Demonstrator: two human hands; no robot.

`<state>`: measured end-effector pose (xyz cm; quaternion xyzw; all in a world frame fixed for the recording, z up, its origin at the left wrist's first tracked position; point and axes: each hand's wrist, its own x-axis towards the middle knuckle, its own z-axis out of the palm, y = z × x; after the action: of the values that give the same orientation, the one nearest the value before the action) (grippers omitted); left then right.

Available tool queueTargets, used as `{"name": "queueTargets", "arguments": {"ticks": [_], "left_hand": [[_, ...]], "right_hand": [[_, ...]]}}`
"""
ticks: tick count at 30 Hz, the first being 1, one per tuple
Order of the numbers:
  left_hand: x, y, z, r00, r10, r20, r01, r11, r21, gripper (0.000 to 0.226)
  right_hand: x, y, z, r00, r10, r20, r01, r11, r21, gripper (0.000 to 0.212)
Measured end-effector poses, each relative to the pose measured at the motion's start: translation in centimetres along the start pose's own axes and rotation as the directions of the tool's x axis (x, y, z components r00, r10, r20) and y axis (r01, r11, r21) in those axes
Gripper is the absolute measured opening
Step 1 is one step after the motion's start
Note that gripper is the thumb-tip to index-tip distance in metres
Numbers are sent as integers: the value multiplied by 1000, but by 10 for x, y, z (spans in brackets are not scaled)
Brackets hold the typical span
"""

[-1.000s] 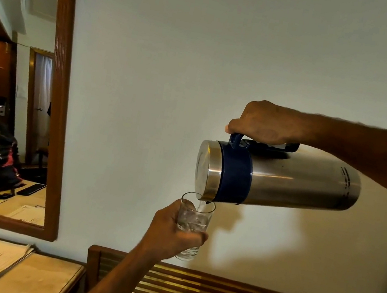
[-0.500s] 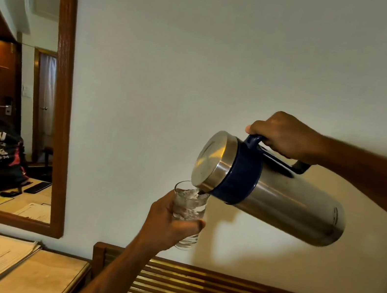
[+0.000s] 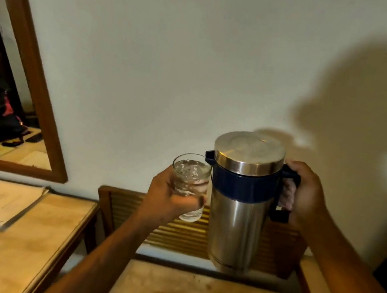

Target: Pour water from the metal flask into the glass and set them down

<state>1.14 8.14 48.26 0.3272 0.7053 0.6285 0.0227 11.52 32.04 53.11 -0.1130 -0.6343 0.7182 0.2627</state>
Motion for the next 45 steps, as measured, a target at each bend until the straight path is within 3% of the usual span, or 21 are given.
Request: {"name": "queueTargets", "arguments": {"ticks": [6, 12, 19, 22, 30, 37, 39, 43, 45], "left_hand": [[-25, -112, 22, 965, -263, 8, 263, 965, -21, 67], [-75, -284, 55, 872, -488, -26, 489, 871, 53, 63], [-143, -439, 123, 754, -650, -100, 657, 749, 88, 68], [-172, -481, 147, 724, -677, -134, 690, 711, 137, 74], [-228, -537, 169, 661, -731, -169, 750, 649, 131, 72], [-239, -544, 169, 701, -690, -179, 713, 671, 203, 71], [-236, -539, 167, 716, -677, -172, 697, 677, 239, 81], [-227, -516, 159, 734, -667, -128, 670, 682, 294, 125], [-214, -499, 150, 754, -643, -136, 650, 700, 295, 127]], "right_hand": [[-13, 133, -31, 991, 81, -103, -57, 974, 219, 53], [-29, 312, -87, 912, 242, -331, -184, 963, 198, 42], [-52, 457, -138, 848, 372, -377, -298, 924, 241, 23], [-58, 491, -154, 828, 414, -377, -330, 905, 270, 31], [-68, 537, -175, 775, 486, -403, -375, 868, 327, 41], [-78, 547, -174, 829, 460, -318, -359, 874, 328, 54], [-78, 545, -173, 856, 431, -284, -347, 888, 301, 52], [-76, 535, -179, 872, 456, -176, -412, 880, 238, 40], [-69, 522, -180, 855, 505, -119, -478, 856, 196, 42]]}}
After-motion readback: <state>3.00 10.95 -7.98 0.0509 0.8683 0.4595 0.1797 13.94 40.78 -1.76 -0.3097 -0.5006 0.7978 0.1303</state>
